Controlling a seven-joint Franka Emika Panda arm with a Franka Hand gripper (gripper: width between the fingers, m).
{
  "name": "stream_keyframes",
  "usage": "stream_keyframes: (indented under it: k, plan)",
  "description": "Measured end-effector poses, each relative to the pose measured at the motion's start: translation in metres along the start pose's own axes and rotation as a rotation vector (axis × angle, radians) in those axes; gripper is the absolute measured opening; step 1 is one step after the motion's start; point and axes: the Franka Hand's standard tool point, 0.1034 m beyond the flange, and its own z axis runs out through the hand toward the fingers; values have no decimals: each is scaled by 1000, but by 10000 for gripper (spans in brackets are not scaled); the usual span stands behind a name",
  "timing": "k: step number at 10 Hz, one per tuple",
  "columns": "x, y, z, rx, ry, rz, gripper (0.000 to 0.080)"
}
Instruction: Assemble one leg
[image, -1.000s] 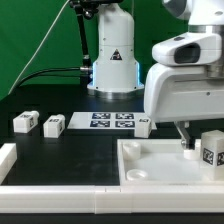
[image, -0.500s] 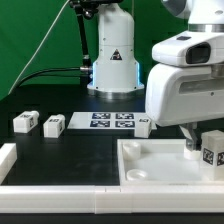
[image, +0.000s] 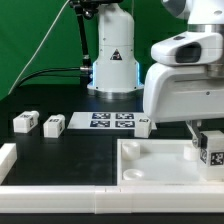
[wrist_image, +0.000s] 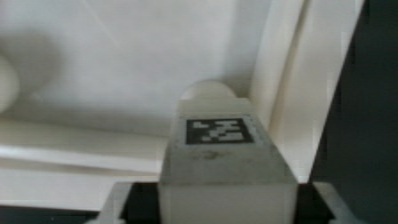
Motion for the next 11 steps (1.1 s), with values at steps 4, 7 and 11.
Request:
stream_keyframes:
  k: [4, 7, 11]
  plan:
    - [-2, -1, 1, 19, 0, 577, 291]
    - [-3, -3, 1, 27, -13, 1033, 291]
    - [-3, -3, 1, 29, -14, 1109, 339]
